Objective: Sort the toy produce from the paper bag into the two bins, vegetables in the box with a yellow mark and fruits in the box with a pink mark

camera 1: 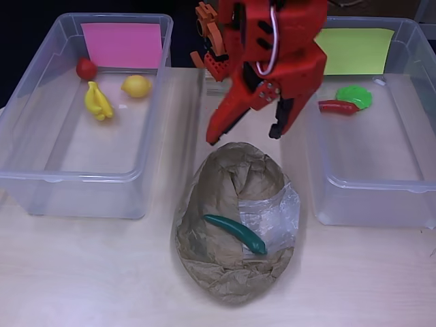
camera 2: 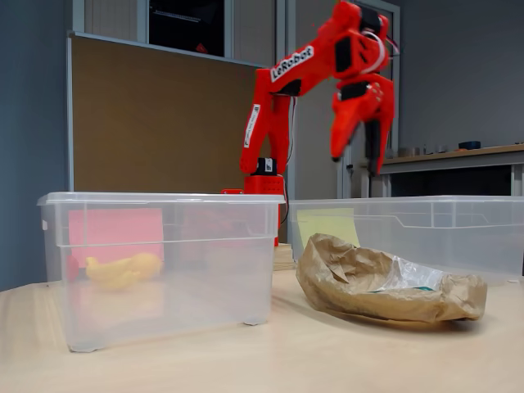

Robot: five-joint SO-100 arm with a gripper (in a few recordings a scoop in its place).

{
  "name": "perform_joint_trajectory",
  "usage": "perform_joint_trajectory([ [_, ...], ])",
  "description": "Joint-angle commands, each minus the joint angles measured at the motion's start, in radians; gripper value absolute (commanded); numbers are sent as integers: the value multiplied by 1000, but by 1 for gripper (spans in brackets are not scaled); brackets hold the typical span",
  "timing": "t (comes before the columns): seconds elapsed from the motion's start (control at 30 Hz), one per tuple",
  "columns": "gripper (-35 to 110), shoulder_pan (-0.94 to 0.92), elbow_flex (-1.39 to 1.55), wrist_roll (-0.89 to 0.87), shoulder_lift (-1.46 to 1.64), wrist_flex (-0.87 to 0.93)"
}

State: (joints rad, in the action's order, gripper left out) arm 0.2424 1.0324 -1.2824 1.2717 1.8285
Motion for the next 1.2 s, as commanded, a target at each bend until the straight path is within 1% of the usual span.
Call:
perform_joint_trajectory([
  [0.0, 47, 35, -166, 41, -114, 8],
  [0.07, 47, 41, -242, 71, -179, 8],
  [0.23, 47, 37, -295, 132, -250, 8],
  [0.4, 47, 37, -434, 224, -385, 8],
  [0.6, 47, 29, -543, 284, -486, 8],
  [0.87, 49, 57, -526, 293, -545, 5],
  [1.0, 50, 64, -499, 268, -549, 3],
  [1.17, 50, 46, -232, 259, -451, -152],
])
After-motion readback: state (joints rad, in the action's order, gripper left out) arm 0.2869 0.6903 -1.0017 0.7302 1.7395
